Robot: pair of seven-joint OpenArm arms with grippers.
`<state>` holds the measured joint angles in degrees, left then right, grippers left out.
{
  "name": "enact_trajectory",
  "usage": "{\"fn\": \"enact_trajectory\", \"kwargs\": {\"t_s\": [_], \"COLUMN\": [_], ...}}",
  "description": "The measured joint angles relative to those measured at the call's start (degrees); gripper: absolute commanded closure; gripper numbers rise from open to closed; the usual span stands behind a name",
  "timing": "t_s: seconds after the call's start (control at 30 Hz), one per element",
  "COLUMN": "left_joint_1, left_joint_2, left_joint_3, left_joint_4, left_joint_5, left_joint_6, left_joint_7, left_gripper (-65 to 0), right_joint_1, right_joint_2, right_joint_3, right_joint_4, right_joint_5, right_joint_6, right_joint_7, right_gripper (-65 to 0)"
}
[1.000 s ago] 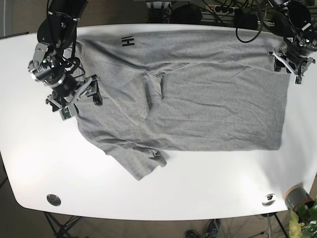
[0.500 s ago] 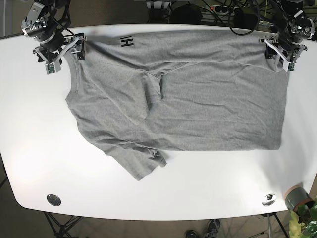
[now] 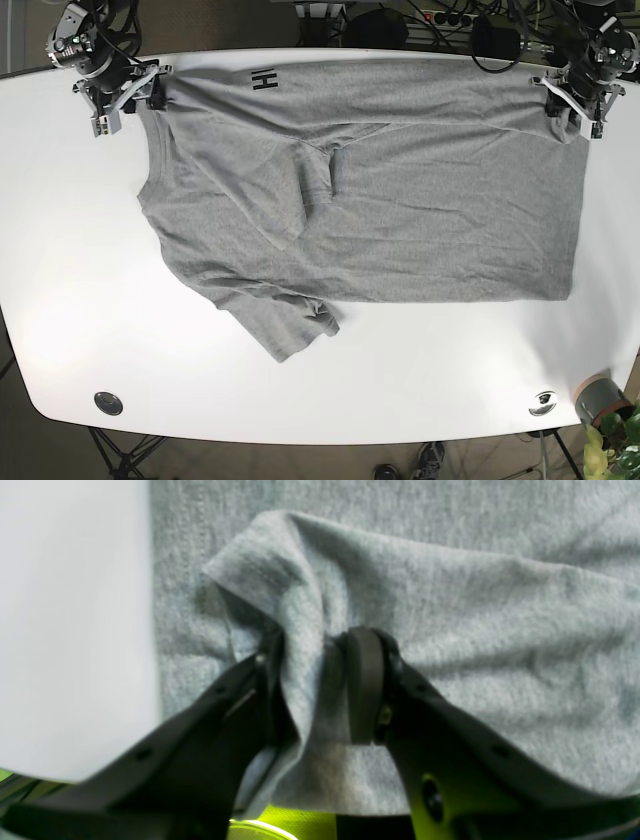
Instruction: Fold the T-shirt properly
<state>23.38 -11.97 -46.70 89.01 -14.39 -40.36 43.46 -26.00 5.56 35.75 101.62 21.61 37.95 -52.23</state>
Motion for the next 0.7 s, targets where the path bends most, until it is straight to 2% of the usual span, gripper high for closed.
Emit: {"fn": "enact_trajectory", "kwargs": {"t_s": [0.03,0.07,0.3,0.4,0.5,0.57,0.6,0.63,0.7], "left_joint_1": [0.17,0.48,2.49,2.45,2.27,1.53,1.14,0.46,-0.48], "left_joint_2": [0.04,0.22,0.13,0.15,0.20,0.35,0.48,0.46,0.35], "left_joint_3": [0.04,0.09,0.13,0.00,-0.17,-0.68,-1.09,-1.25,-1.25], "left_joint_4": [0.22,0.68,1.97,2.03,2.78,4.20,4.87,5.44,7.30], "left_joint_5": [0.15,0.44,0.37,0.37,0.70,1.64,1.70,1.70,0.52], "left_joint_6": [0.00,0.02,0.02,0.00,0.00,0.02,0.09,0.31,0.39], "left_joint_7": [0.02,0.26,0.46,0.66,1.46,2.40,2.60,2.73,2.34], "left_gripper": [-16.5,-16.5,-16.5,-16.5,-16.7,-18.6,-22.2,-26.8,-31.2], "right_joint_1": [-0.04,-0.33,-2.95,-3.41,-3.34,-3.19,-2.97,-2.60,-2.14], "right_joint_2": [0.00,-0.07,-0.48,-0.48,-0.46,-0.42,-0.39,-0.46,-0.48], "right_joint_3": [0.00,-0.22,-0.39,-0.39,-0.39,-0.37,-0.37,-0.37,-0.37], "right_joint_4": [-0.17,-0.15,2.71,4.26,5.99,7.28,7.78,8.20,8.94], "right_joint_5": [0.02,0.24,-0.37,-0.50,-0.87,-0.76,-0.74,-0.83,-0.79], "right_joint_6": [0.02,0.07,0.61,0.59,0.13,-0.37,-0.39,-0.39,-0.37], "right_joint_7": [0.13,0.07,-0.96,-2.01,-1.97,-1.81,-1.81,-1.99,-1.97], "right_gripper": [-6.3,-4.4,-10.6,-23.3,-39.3,-46.1,-48.4,-48.2,-47.2]}}
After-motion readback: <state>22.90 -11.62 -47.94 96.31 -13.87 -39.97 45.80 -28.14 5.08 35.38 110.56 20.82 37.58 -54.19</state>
